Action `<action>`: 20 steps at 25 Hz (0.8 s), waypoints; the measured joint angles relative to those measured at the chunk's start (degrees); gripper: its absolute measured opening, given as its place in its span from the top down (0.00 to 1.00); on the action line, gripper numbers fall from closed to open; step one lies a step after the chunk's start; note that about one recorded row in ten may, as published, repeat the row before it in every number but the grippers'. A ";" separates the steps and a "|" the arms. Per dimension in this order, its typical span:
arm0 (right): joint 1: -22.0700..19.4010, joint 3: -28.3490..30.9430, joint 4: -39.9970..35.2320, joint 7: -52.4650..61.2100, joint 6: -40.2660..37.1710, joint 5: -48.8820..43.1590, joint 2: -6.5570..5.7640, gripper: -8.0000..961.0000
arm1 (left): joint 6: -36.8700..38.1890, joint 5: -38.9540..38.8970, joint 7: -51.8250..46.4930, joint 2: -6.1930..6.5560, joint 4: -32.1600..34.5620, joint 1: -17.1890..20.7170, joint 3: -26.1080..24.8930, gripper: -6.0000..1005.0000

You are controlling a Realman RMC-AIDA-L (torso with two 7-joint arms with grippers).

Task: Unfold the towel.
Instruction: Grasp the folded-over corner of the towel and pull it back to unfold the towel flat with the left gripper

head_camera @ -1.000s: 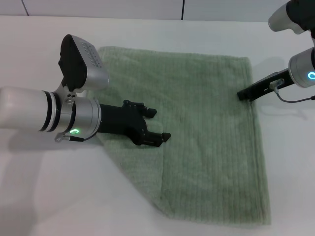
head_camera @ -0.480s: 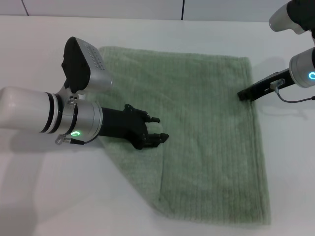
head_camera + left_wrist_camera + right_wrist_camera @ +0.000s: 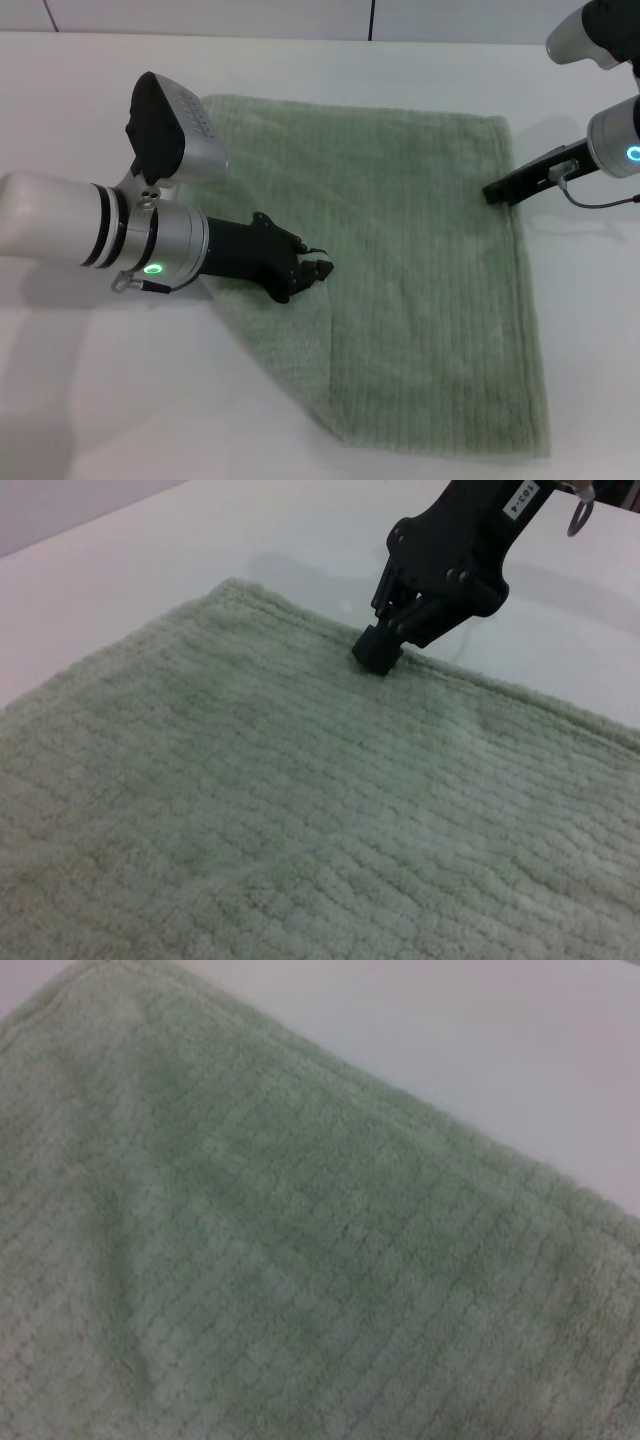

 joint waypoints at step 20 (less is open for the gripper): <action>-0.22 0.00 0.00 -0.01 0.03 0.00 -0.04 0.98 | 21.94 4.55 -0.68 1.69 1.85 0.57 -15.73 0.92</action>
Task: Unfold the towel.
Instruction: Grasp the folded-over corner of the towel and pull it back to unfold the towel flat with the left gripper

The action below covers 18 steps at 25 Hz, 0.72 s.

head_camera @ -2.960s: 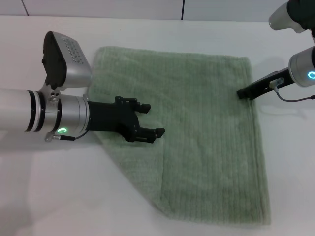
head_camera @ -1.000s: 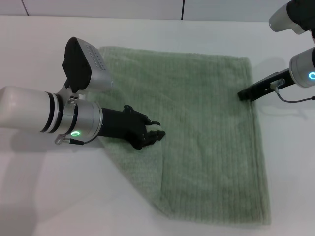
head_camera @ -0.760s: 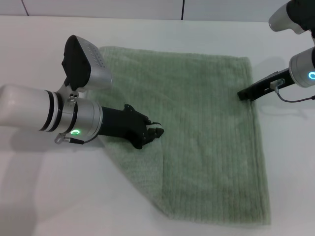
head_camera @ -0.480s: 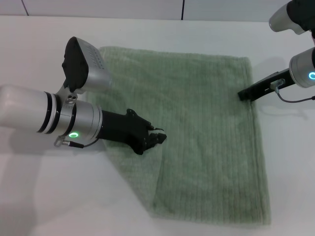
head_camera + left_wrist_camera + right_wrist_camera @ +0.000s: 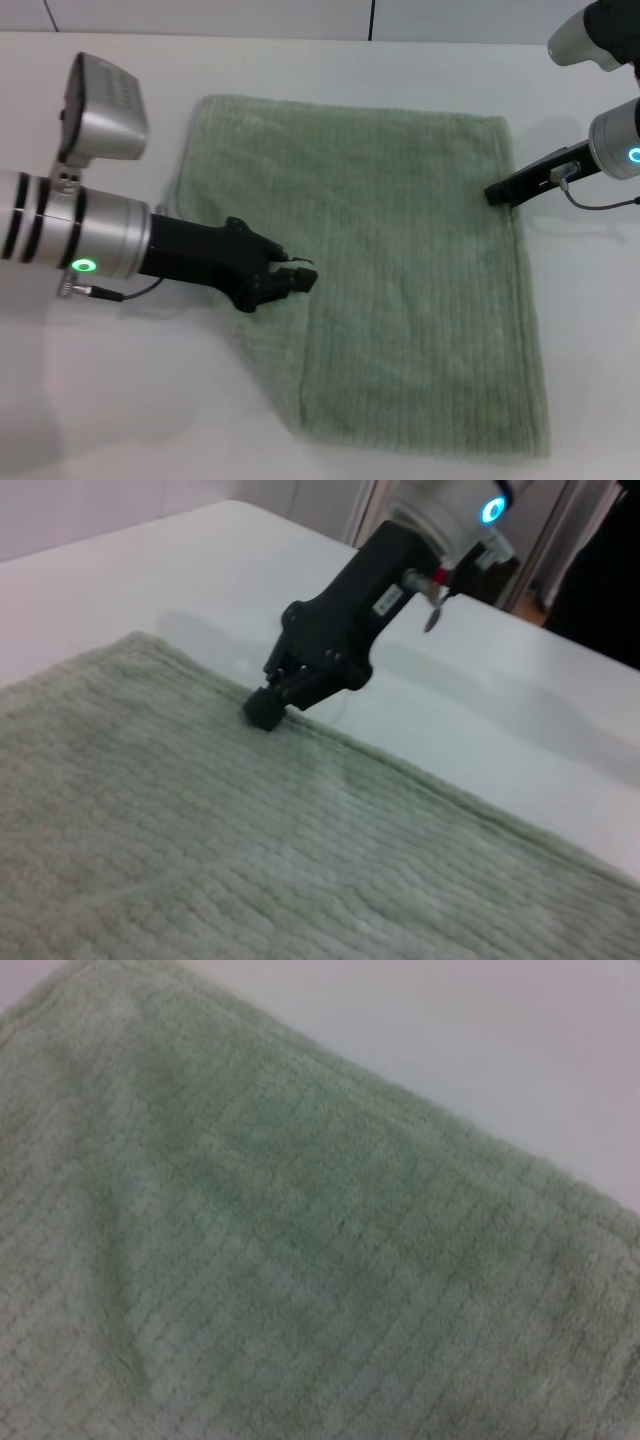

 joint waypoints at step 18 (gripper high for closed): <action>0.09 0.01 0.00 0.01 -0.21 0.00 -0.05 0.98 | 13.75 10.56 -2.25 2.19 0.82 -0.30 -12.05 0.91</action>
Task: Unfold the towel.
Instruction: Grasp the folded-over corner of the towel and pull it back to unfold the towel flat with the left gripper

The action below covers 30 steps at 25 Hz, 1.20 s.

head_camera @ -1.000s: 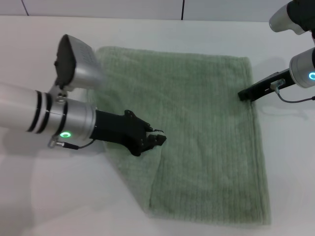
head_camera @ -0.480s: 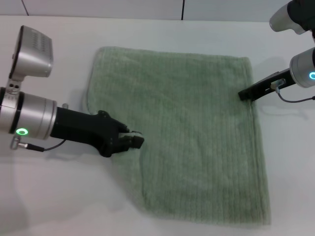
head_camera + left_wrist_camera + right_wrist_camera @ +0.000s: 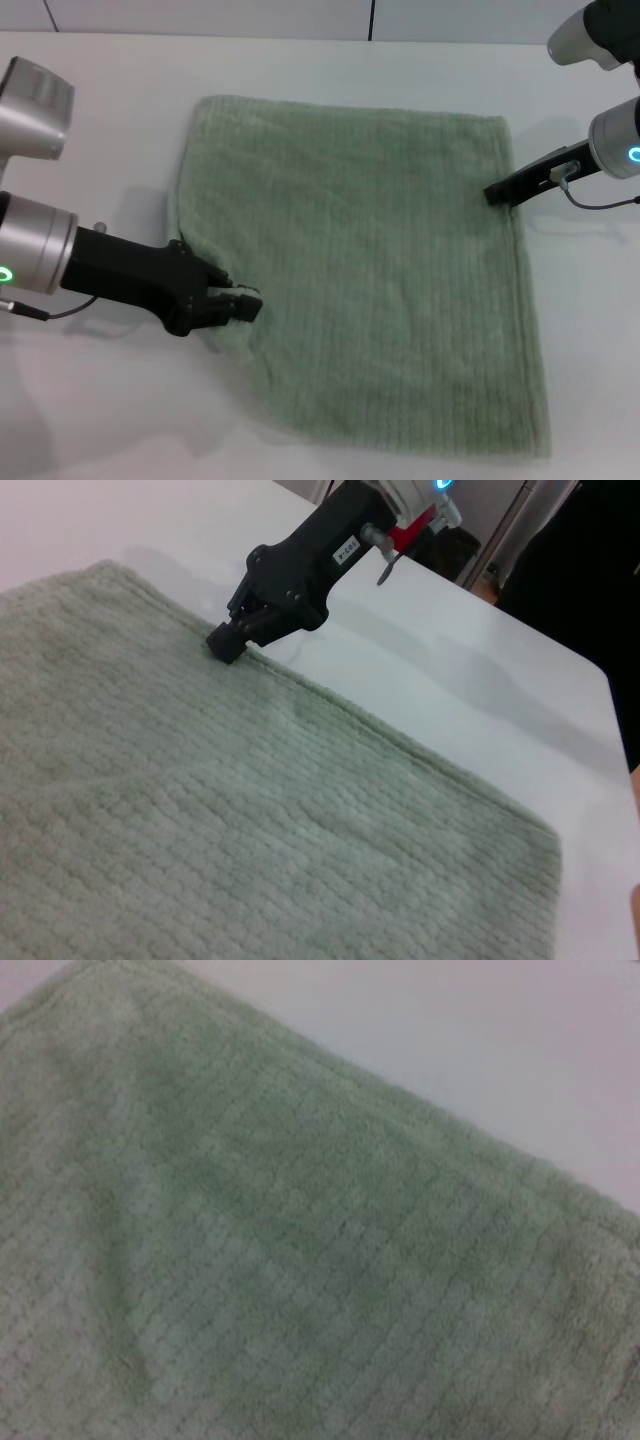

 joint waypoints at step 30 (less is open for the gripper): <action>-0.14 0.00 0.25 -0.08 0.38 0.00 0.00 0.98 | 2.51 7.53 -1.34 -0.05 3.08 -0.14 -9.39 0.47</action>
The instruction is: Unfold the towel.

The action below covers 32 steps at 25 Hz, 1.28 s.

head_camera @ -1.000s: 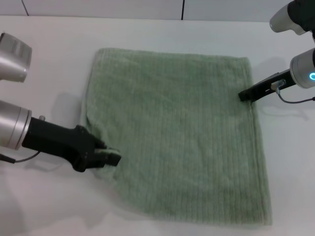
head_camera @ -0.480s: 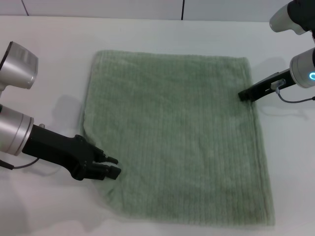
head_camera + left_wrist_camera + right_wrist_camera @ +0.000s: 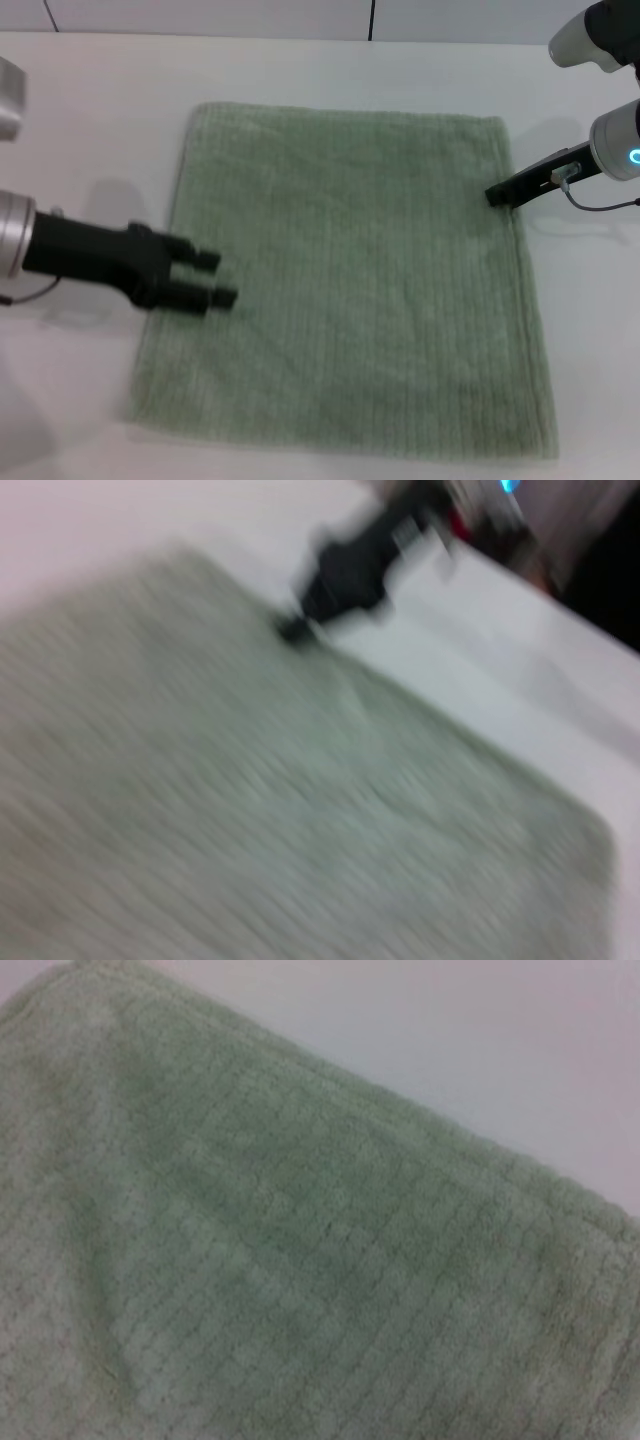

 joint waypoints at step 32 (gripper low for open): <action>-7.27 -37.87 -10.75 -11.88 62.34 11.00 7.78 0.98 | -37.81 -52.20 53.76 -3.27 -36.38 1.01 -29.96 0.34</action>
